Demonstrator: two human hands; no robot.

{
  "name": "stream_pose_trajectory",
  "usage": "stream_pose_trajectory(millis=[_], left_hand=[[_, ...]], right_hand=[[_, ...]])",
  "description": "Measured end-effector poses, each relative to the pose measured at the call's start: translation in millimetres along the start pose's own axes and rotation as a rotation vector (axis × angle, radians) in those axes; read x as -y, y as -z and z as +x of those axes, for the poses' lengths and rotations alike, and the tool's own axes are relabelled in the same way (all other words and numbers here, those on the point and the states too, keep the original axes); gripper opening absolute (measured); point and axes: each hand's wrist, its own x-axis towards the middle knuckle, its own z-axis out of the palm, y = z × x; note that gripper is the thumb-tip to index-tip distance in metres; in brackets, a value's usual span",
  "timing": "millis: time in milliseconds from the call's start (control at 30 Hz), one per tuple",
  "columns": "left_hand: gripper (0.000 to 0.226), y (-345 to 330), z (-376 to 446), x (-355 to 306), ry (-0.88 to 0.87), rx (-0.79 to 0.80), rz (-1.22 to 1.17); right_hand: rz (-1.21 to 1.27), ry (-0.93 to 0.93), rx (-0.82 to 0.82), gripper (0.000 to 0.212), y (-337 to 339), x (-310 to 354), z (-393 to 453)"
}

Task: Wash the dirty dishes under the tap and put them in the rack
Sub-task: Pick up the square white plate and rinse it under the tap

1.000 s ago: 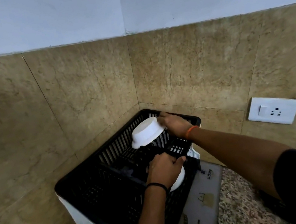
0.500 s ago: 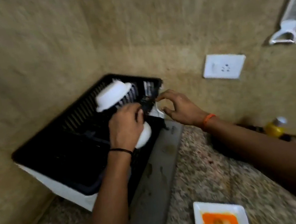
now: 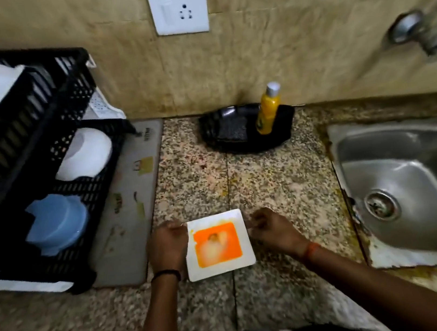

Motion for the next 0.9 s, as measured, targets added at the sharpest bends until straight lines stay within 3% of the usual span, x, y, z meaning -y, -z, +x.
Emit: stream_pose_trajectory(millis=[100, 367, 600, 900], left_hand=[[0.026, -9.1, -10.9, -6.2, 0.077, 0.027, -0.047], [0.025, -21.0, -21.8, -29.1, 0.157, 0.037, -0.34], [0.022, -56.8, -32.7, -119.3, 0.272, 0.289, -0.856], [0.044, -142.3, -66.3, -289.6, 0.187, 0.633, -1.184]], right_hand=[[0.137, -0.062, 0.069, 0.033, -6.8, -4.6, -3.6], [0.152, 0.057, 0.026, 0.014, 20.1, -15.1, -6.1], [0.412, 0.04, -0.049, 0.008, 134.1, -52.6, -15.0], [0.541, 0.06, -0.196, 0.008, 292.2, -139.4, -32.1]])
